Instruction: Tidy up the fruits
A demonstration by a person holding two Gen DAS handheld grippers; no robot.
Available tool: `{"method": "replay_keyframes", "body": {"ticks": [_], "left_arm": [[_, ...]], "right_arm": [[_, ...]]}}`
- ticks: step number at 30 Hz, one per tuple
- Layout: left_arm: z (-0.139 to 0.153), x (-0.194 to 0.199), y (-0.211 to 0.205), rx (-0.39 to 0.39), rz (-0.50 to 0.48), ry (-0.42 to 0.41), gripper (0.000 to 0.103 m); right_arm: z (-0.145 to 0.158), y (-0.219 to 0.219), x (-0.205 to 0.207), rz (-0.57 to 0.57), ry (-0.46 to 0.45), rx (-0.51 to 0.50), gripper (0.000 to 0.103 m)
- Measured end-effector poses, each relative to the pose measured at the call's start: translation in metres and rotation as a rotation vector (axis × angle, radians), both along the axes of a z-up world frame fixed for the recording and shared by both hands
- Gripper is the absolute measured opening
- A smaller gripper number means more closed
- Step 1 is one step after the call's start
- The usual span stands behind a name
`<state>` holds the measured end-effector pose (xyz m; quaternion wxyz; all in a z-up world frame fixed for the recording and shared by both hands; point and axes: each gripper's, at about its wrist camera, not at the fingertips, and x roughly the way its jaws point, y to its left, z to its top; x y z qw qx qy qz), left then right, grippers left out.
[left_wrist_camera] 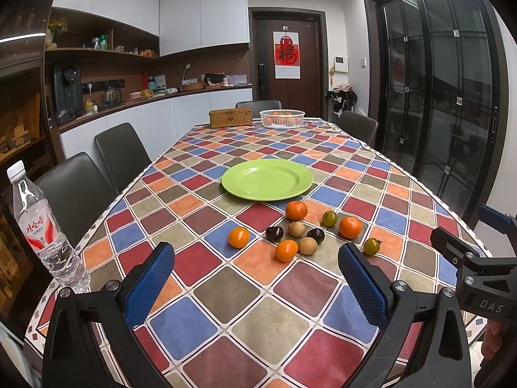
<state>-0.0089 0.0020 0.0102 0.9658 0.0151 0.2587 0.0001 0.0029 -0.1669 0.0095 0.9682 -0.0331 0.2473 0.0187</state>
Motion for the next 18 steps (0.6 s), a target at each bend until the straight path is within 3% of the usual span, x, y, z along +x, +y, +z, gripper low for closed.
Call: {"method": "replay_keyframes", "body": {"ticks": [9, 18], "left_arm": [[0.002, 0.007, 0.003, 0.000, -0.004, 0.018, 0.103], [-0.022, 0.022, 0.004, 0.014, -0.014, 0.060, 0.103]], "right_arm": [[0.001, 0.002, 0.001, 0.006, 0.018, -0.004, 0.102], [-0.020, 0.001, 0.017, 0.016, 0.079, -0.011, 0.102]]}}
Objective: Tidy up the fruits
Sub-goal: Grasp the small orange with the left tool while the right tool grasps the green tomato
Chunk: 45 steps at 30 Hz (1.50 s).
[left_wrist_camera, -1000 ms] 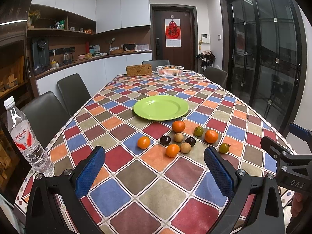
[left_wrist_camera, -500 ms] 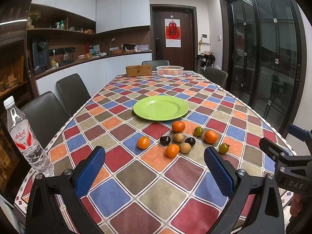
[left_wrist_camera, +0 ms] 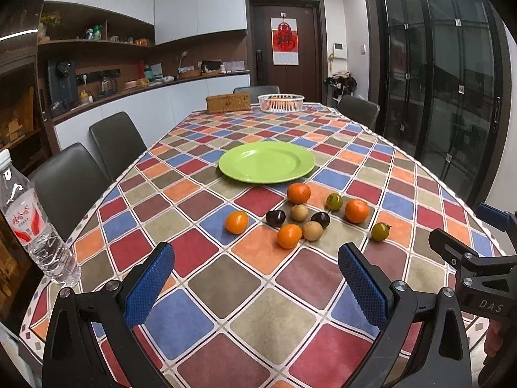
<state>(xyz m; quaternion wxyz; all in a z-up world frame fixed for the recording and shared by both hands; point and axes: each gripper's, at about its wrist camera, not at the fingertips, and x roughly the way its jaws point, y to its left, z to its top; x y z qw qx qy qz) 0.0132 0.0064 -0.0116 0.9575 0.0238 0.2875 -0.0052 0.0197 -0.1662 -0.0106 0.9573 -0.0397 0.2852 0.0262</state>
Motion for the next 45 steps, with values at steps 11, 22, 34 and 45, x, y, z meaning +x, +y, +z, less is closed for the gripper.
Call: {"method": "replay_keyframes", "body": {"ticks": [11, 22, 34, 45], "left_arm": [[-0.023, 0.035, -0.003, 0.028, -0.026, 0.047, 0.092], [-0.042, 0.077, -0.010, 0.042, -0.082, 0.134, 0.080], [-0.068, 0.114, -0.020, 0.020, -0.166, 0.268, 0.057], [-0.083, 0.132, -0.024, -0.004, -0.199, 0.344, 0.042]], "right_arm": [[-0.028, 0.005, 0.036, 0.017, 0.100, -0.018, 0.102], [-0.040, 0.003, 0.075, 0.021, 0.184, -0.009, 0.093], [-0.059, 0.005, 0.106, 0.069, 0.297, 0.005, 0.069], [-0.066, 0.006, 0.121, 0.095, 0.353, 0.015, 0.053]]}}
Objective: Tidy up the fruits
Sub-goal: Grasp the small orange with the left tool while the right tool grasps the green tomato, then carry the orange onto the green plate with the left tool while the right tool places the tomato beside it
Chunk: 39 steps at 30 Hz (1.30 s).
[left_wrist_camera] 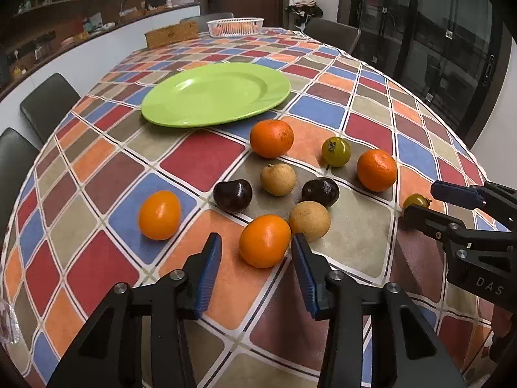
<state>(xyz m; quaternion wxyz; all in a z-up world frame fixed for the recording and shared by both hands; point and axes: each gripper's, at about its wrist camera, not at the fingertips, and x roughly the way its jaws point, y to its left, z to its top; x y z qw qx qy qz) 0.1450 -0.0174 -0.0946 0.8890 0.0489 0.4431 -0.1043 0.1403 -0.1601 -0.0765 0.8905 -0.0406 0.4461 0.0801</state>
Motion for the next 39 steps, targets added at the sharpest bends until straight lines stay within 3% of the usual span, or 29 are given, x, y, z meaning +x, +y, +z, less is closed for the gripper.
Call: {"method": "replay_keyframes", "body": {"ticks": [13, 24, 39], "left_arm": [[-0.005, 0.008, -0.002, -0.012, -0.009, 0.014, 0.031], [0.015, -0.004, -0.003, -0.033, -0.012, -0.025, 0.030], [0.065, -0.011, 0.007, -0.051, 0.028, -0.156, 0.030]], "right_arm": [[-0.009, -0.001, 0.009, 0.017, 0.057, 0.027, 0.031], [0.002, 0.001, 0.005, 0.040, 0.046, 0.086, 0.029], [0.045, 0.023, 0.010, 0.135, -0.074, 0.129, 0.029]]}}
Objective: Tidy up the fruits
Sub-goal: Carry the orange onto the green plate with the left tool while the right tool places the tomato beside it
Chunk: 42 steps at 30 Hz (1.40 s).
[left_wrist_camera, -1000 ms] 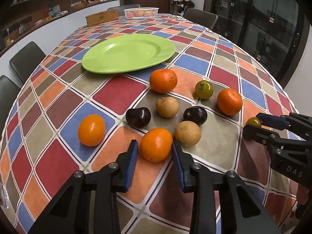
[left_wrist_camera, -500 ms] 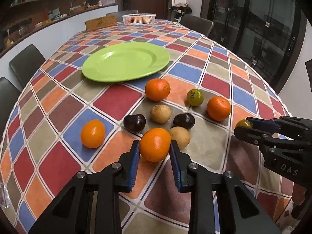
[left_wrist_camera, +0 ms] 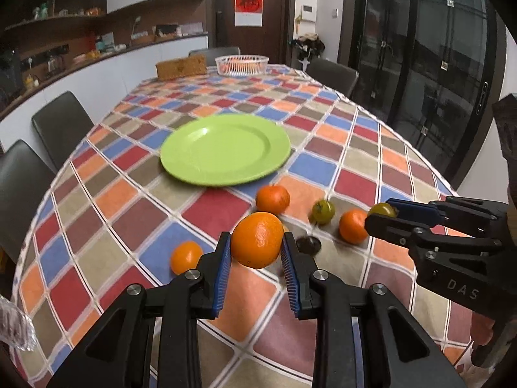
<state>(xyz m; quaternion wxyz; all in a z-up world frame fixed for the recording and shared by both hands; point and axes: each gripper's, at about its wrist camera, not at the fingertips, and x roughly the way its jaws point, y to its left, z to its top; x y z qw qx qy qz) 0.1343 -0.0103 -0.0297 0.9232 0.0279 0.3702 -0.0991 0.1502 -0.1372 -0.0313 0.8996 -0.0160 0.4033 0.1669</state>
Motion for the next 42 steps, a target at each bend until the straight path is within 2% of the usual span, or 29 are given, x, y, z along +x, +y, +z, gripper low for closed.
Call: {"method": "replay_keyframes", "body": {"ticks": [7, 17, 31, 42], "left_arm": [[0.019, 0.017, 0.007, 0.011, 0.003, -0.048, 0.030], [0.029, 0.066, 0.019, -0.002, -0.006, -0.026, 0.030], [0.008, 0.146, 0.030, -0.006, -0.026, 0.123, 0.030], [-0.029, 0.191, 0.036, -0.010, -0.012, 0.267, 0.030]], "right_arm": [[0.019, 0.012, 0.024, 0.034, -0.049, 0.032, 0.029], [0.031, 0.029, 0.077, 0.083, -0.045, 0.034, 0.029], [0.020, 0.049, 0.164, 0.124, 0.042, -0.025, 0.029], [-0.017, 0.068, 0.206, 0.157, 0.164, -0.058, 0.029]]}}
